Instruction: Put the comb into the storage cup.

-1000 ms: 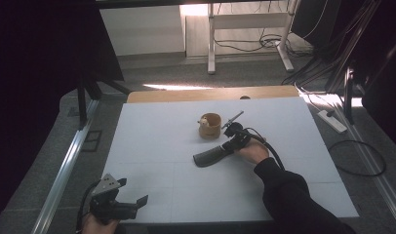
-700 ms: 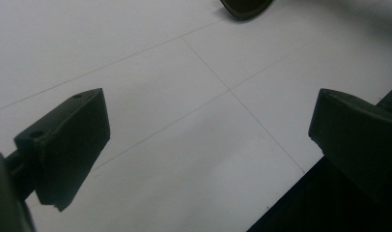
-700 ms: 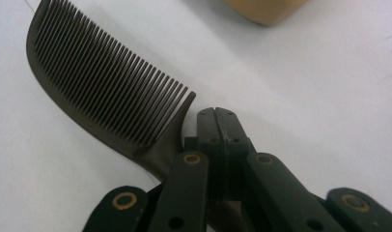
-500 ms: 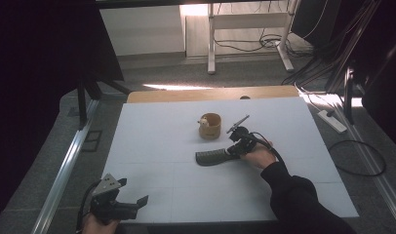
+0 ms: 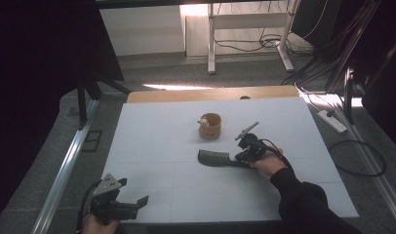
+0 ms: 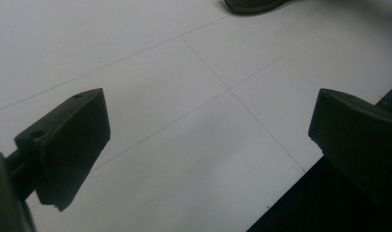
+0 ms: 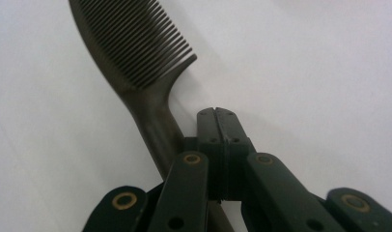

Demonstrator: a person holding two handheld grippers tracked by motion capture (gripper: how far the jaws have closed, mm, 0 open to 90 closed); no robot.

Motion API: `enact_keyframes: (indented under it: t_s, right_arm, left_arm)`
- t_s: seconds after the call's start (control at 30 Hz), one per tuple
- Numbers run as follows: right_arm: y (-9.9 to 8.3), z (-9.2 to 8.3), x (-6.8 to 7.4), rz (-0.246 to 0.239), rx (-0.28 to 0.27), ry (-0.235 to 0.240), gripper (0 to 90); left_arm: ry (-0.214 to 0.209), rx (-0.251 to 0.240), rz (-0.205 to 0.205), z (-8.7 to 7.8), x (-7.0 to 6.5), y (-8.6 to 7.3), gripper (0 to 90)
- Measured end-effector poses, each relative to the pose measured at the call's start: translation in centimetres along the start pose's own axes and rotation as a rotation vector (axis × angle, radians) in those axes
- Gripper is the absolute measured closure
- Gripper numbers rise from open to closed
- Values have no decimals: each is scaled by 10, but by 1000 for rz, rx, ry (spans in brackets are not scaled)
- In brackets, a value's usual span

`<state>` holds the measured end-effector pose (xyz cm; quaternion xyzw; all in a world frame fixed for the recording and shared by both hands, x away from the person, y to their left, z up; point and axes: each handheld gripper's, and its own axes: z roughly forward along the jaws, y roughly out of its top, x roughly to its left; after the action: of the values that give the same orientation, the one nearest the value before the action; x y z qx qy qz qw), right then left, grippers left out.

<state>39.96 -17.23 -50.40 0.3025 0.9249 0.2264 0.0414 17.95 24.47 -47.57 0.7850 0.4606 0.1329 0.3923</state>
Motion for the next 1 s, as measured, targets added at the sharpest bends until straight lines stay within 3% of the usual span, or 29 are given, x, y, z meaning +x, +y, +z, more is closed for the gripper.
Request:
enact_keyframes:
  t_s: [0.6,1.0]
  right_arm:
    - [-41,-19,12,41,-26,7,900]
    - [-54,-25,19,57,-27,-1,900]
  left_arm:
    - [-2,-3,9,0,0,0,19]
    - [-5,-2,10,0,0,0,19]
